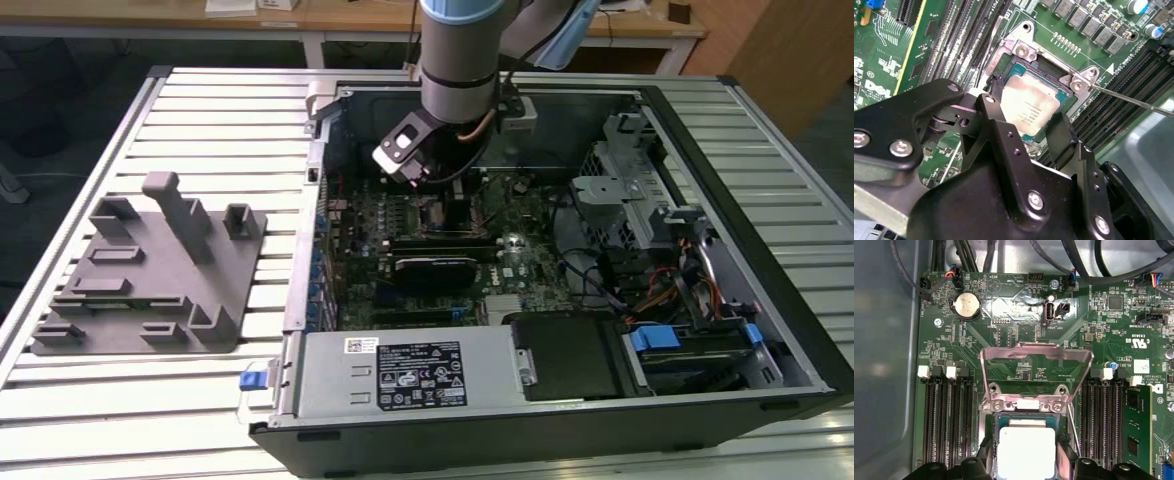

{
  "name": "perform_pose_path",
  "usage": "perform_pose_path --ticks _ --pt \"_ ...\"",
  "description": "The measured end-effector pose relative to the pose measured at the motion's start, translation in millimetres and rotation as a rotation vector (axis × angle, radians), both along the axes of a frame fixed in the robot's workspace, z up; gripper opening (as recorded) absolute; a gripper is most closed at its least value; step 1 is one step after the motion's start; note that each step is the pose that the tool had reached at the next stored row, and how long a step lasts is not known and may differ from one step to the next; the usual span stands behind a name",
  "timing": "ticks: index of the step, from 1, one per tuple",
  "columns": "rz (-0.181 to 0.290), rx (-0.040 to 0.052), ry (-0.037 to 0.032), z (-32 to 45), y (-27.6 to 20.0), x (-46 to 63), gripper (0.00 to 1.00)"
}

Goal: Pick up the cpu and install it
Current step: 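Place the cpu into insertion slot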

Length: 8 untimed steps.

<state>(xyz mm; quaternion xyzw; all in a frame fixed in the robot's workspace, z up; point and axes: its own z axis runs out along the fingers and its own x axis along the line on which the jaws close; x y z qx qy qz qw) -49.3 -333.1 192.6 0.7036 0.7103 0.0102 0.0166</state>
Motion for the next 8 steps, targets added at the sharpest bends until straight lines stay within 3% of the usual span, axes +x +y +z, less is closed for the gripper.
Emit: perform_pose_path --ticks 8 --pt "0.0 0.0012 0.0 7.0 0.0 0.0 0.62"
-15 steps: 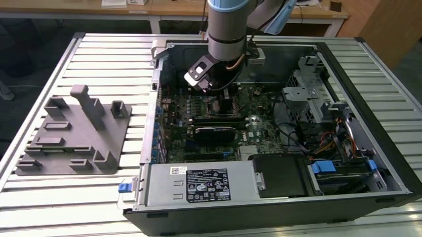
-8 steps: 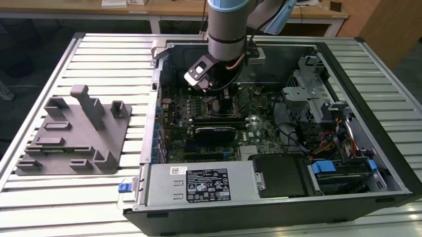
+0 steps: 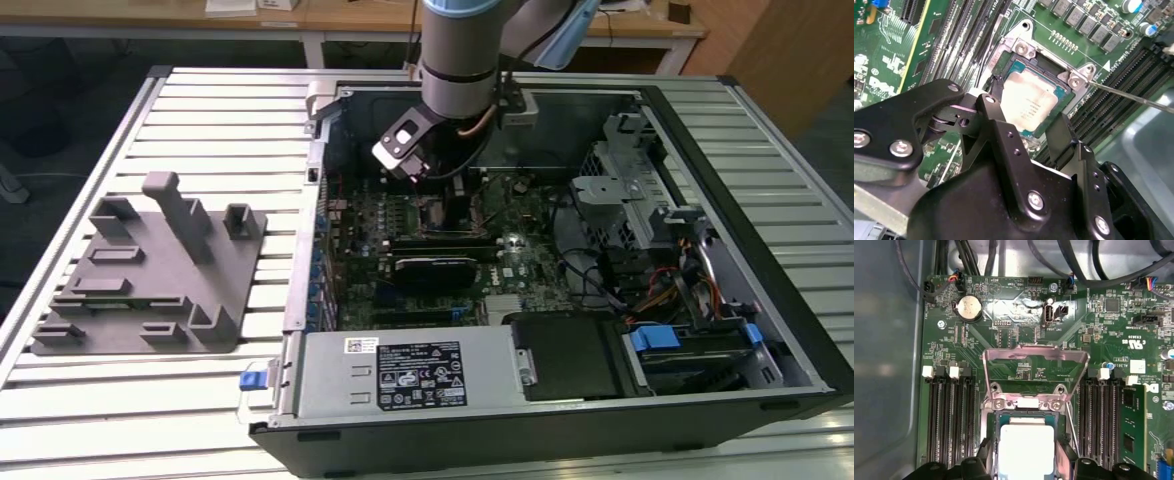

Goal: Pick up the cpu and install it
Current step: 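Place the cpu into insertion slot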

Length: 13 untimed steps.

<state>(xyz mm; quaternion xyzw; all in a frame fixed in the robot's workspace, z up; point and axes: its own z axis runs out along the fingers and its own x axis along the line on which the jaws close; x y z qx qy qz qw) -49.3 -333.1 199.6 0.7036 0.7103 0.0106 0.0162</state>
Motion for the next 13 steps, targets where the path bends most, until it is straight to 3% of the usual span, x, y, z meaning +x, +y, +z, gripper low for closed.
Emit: perform_pose_path --ticks 4,13 --pt "0.0 0.0 0.0 5.8 0.0 0.0 0.62" --pt "0.0 0.0001 0.0 6.6 0.0 0.0 0.6"
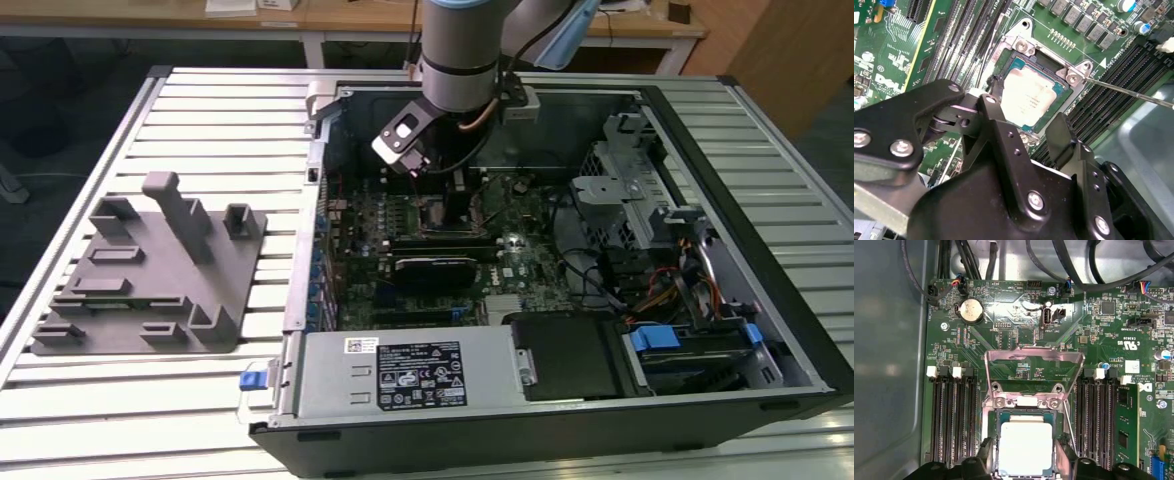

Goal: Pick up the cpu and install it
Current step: 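Place the cpu into insertion slot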

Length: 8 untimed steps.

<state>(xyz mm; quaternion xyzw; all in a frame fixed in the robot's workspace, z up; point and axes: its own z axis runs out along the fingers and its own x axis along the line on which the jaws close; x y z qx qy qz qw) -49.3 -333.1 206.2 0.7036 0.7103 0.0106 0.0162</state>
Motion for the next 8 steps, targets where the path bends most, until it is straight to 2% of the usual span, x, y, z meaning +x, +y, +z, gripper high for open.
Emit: perform_pose_path --ticks 1,3,4,6,7,8 --pt "0.0 0.0 0.0 0.1 0.0 0.0 0.6" --pt "0.0 0.0 0.0 0.2 0.0 0.0 0.48" --pt "0.0 -0.0001 0.0 0.3 0.0 0.0 0.48" --pt "0.0 0.0 0.0 0.5 0.0 0.0 0.36" --pt "0.0 -0.0001 0.0 0.6 0.0 0.0 0.36" --pt "0.0 -0.0001 0.0 0.6 0.0 0.0 0.3"
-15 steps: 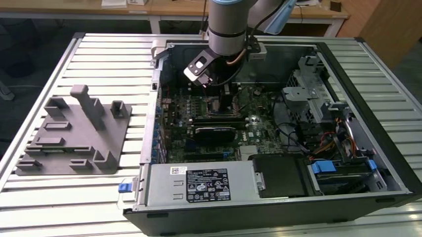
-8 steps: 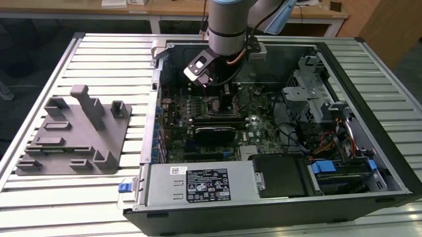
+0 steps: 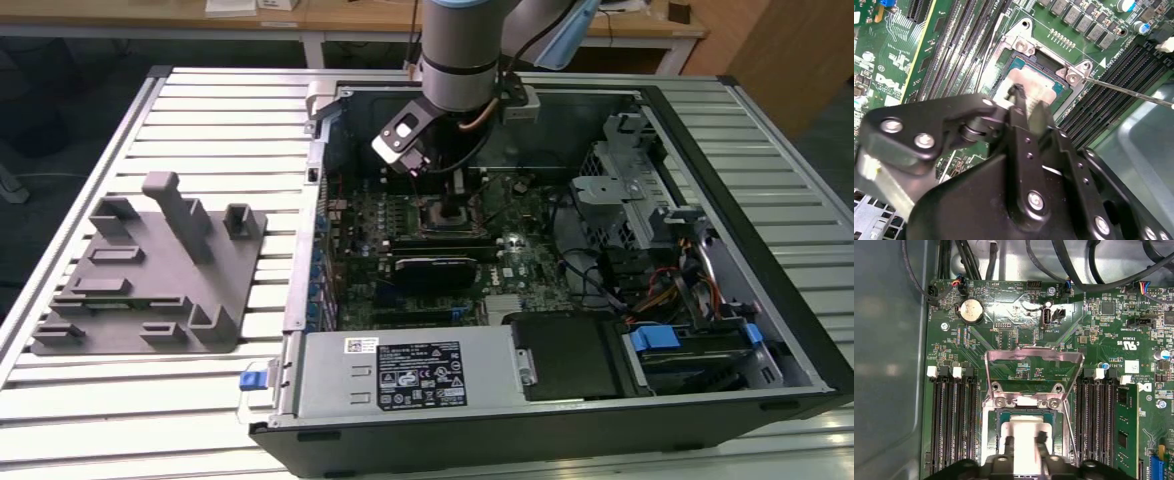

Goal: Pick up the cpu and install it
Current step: 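Place the cpu into insertion slot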

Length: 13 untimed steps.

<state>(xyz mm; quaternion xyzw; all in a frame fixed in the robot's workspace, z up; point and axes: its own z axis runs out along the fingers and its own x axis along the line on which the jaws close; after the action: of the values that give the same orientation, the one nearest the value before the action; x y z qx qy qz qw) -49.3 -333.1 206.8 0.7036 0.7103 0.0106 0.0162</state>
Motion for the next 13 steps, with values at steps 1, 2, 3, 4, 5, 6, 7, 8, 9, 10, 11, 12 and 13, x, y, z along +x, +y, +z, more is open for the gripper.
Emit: perform_pose_path --ticks 1,2,3,4,5,6,7,8,9,10,11,12,13 --pt "0.0 0.0001 0.0 0.0 0.0 0.0 0.24" --pt "0.0 0.0 0.0 0.1 0.0 0.0 0.24" --pt "0.0 0.0001 0.0 0.2 0.0 0.0 0.18" --pt "0.0 0.0 0.0 0.3 0.0 0.0 0.13" --pt "0.0 0.0001 -0.0001 0.4 0.0 0.0 0.13" --pt "0.0 0.0001 0.0 0.5 0.0 0.0 0.13" --pt "0.0 0.0001 0.0 0.5 0.0 0.0 0.11" --pt "0.0 0.0 0.0 0.6 0.0 0.0 0.11" --pt "0.0 0.0 0.0 0.7 0.0 0.0 0.11" --pt "0.0 0.0001 0.0 0.8 0.0 0.0 0.11" --pt "0.0 0.0 0.0 0.9 0.0 0.0 0.11" --pt "0.0 0.0 0.0 0.9 0.0 0.0 0.11" --pt "0.0 0.0001 0.0 1.0 0.0 0.0 0.11"
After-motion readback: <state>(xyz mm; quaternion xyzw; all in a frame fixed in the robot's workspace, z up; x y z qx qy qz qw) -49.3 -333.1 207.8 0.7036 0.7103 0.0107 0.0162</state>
